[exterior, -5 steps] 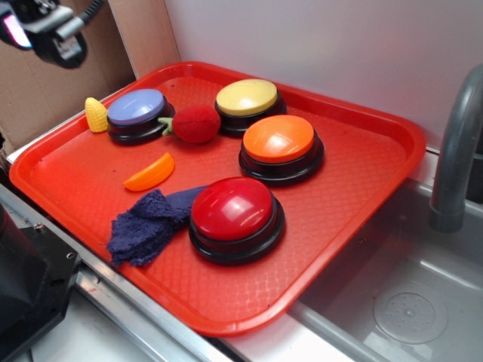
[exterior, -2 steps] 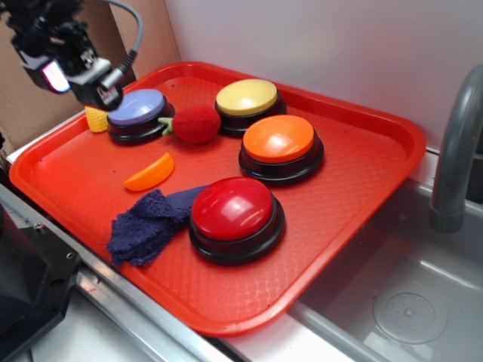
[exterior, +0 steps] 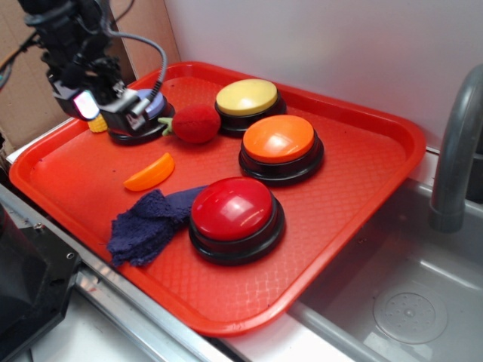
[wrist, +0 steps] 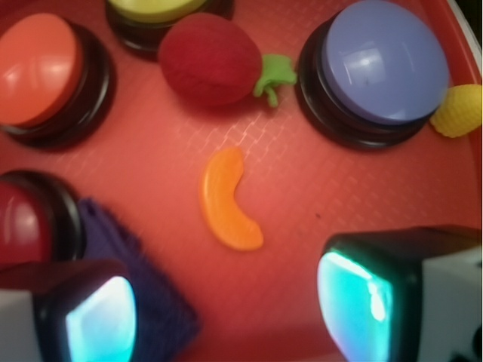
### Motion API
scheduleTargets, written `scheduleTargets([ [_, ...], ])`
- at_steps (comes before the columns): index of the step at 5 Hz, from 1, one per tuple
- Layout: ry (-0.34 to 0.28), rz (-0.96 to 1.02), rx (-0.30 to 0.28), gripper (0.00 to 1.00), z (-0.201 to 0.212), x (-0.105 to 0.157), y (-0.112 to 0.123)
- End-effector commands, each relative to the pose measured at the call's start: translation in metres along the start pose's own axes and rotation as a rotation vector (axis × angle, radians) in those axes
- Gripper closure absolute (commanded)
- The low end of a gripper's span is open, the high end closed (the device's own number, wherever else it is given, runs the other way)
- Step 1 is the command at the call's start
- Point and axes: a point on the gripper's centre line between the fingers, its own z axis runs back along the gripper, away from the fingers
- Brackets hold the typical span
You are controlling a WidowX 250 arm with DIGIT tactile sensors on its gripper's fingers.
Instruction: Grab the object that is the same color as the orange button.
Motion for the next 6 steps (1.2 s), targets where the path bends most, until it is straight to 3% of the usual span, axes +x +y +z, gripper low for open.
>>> scheduleTargets([
  [1, 0.004, 0.010, 0.007, 0.00, -0.027, 0.011, 0.000],
  [3, 0.050, 0.021, -0.018, 0.00, -0.051, 0.010, 0.001],
  [6, 0.046, 0.015, 0.015, 0.00, -0.068, 0.009, -0.001],
])
